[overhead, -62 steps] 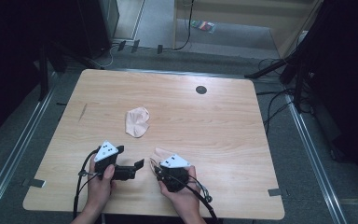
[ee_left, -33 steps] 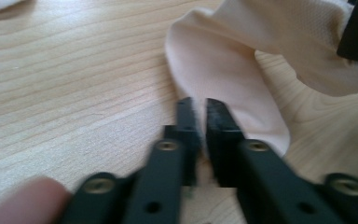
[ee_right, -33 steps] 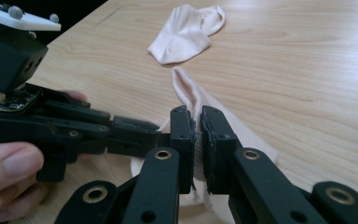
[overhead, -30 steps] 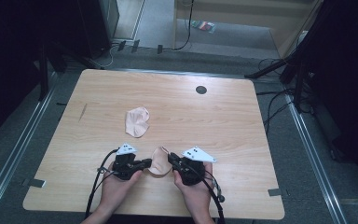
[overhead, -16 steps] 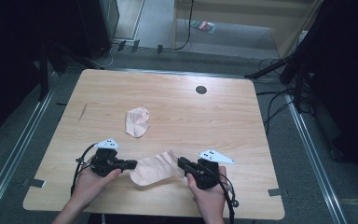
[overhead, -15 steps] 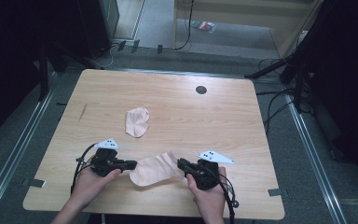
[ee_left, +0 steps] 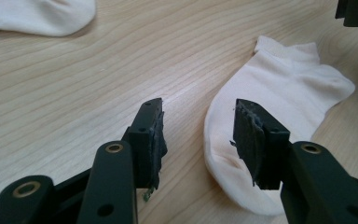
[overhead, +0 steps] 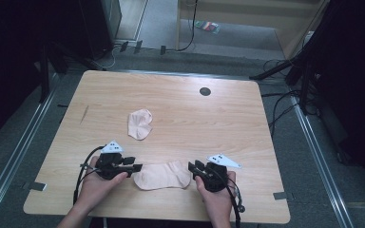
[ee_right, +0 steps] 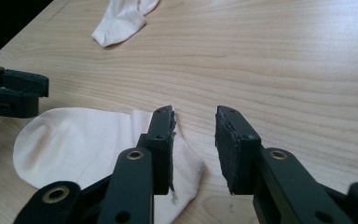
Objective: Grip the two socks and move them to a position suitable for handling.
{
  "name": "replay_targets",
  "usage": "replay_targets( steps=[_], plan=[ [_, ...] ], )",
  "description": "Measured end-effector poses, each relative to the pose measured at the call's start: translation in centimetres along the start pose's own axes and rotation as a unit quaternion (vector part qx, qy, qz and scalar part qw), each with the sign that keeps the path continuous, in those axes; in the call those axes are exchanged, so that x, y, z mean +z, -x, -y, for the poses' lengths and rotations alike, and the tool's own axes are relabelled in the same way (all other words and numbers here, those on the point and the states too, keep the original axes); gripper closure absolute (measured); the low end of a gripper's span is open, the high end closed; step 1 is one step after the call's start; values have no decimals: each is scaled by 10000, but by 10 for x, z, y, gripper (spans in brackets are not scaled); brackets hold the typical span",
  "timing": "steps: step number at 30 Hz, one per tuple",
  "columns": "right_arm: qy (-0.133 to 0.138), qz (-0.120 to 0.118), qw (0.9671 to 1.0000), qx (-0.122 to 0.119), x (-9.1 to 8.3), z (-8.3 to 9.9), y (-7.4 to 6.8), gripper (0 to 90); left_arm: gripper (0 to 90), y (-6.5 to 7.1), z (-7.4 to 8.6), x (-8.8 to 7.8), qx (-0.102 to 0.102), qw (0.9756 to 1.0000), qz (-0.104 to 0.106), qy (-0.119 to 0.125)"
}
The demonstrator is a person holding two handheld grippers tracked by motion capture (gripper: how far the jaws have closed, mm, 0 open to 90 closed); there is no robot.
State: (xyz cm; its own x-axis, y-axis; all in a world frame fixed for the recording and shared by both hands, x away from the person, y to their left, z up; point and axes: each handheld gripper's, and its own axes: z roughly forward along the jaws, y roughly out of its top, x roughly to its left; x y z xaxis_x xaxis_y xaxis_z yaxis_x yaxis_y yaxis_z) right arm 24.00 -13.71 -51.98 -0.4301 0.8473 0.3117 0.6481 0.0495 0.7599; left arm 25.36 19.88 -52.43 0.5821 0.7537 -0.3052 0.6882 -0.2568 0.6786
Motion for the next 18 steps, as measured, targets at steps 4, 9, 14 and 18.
replay_targets(
  steps=[4, 9, 14, 18],
  plan=[
    [-329, -32, 9990, -290, 9, 3, -3, 627, 501, 1, 7, -3, -335, 9993, -84, -171],
    [-639, 125, 9967, -479, 20, 12, -8, 661, 564, 5, 19, 1, -348, 9982, -134, -470],
    [-817, 155, 9952, -519, 20, 15, -10, 852, 858, 7, 20, 3, -228, 9987, -119, -441],
    [-917, 68, 9946, -485, 18, 16, -12, 888, 900, 4, 20, -1, -146, 9988, -26, -470]
  ],
)
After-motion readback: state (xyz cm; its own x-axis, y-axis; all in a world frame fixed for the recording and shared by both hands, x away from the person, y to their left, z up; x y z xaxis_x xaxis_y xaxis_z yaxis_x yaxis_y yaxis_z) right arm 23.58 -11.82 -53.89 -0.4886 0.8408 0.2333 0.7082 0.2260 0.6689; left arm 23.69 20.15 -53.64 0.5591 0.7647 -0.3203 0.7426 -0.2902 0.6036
